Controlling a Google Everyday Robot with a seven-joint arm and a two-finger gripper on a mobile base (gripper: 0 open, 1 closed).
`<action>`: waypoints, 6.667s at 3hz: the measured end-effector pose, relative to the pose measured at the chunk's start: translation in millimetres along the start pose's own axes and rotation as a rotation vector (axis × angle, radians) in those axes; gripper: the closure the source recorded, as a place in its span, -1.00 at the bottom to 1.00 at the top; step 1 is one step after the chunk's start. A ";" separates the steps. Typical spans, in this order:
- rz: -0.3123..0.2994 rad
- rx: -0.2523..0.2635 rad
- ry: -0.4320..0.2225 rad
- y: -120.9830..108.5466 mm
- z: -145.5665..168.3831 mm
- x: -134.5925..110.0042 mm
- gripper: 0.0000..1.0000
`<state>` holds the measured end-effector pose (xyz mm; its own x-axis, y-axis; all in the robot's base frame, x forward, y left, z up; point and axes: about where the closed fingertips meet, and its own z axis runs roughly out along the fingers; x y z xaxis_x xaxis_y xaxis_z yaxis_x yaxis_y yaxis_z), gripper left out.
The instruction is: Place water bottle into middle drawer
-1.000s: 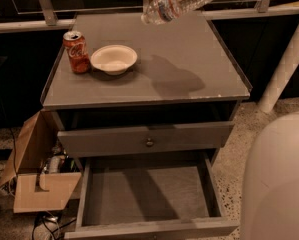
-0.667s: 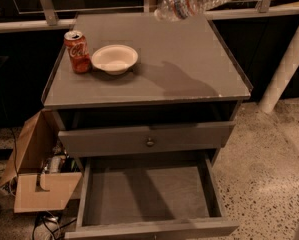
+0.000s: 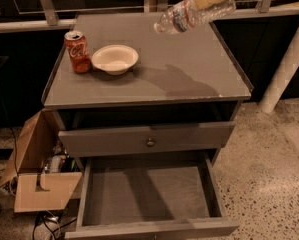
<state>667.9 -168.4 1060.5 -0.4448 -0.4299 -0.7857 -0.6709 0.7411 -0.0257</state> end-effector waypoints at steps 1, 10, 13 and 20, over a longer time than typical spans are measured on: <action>0.014 0.006 -0.010 2.3 -19.5 5.0 1.00; 0.550 -0.082 0.034 104.4 -81.5 247.0 1.00; 0.702 -0.180 0.126 127.0 -39.7 322.0 1.00; 0.928 -0.375 0.243 145.3 104.5 438.2 1.00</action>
Offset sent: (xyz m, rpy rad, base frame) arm -0.1149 -0.0611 0.0275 0.0629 0.0115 -0.1515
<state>437.6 -195.3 647.8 -0.9624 0.1063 -0.2500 -0.1250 0.6437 0.7550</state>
